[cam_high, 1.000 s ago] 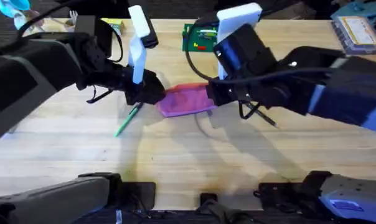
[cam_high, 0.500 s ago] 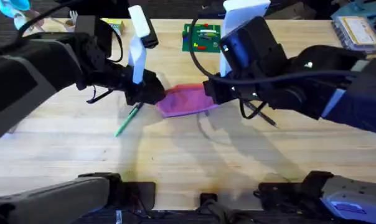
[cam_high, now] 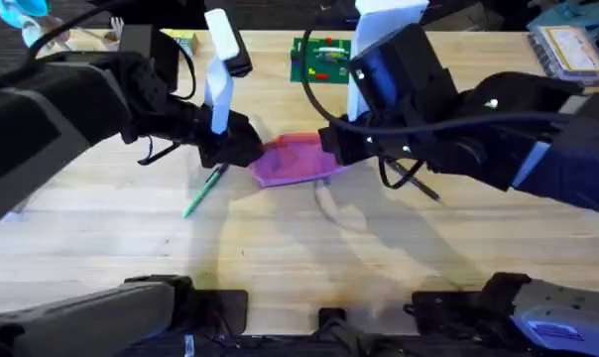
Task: Unzip the bag, pick up the pens from the table one at a time and place them inside, then zip the bag closed.
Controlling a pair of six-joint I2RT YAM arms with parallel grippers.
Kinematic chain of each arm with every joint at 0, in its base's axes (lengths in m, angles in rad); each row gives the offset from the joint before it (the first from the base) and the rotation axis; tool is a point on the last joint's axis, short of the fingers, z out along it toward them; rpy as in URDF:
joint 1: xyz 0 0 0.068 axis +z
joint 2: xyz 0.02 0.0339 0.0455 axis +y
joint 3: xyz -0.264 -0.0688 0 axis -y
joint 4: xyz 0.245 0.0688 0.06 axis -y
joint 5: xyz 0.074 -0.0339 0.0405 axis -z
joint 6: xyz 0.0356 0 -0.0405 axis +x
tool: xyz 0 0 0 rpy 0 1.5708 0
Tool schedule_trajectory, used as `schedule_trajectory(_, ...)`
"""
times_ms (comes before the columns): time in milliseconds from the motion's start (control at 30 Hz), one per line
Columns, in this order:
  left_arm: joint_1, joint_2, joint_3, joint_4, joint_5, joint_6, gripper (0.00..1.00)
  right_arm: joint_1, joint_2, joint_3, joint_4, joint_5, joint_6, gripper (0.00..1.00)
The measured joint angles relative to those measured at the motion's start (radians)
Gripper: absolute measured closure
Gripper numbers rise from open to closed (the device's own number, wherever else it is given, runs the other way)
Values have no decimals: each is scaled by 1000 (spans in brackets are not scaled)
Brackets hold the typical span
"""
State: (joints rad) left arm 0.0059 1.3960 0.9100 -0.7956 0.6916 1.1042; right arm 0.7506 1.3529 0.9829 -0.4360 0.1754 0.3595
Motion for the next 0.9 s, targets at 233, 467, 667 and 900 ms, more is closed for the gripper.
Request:
schedule_trajectory(233,0,0,0,0,-3,0,959,17,0,0,29,-12,1,971)
schedule_trajectory(467,1,0,0,3,-9,0,959,45,0,0,38,-12,14,971)
schedule_trajectory(667,2,0,0,3,-10,0,959,45,21,0,70,-11,38,972)
schedule_trajectory(900,4,0,0,3,-13,0,959,46,73,0,106,-18,65,971)
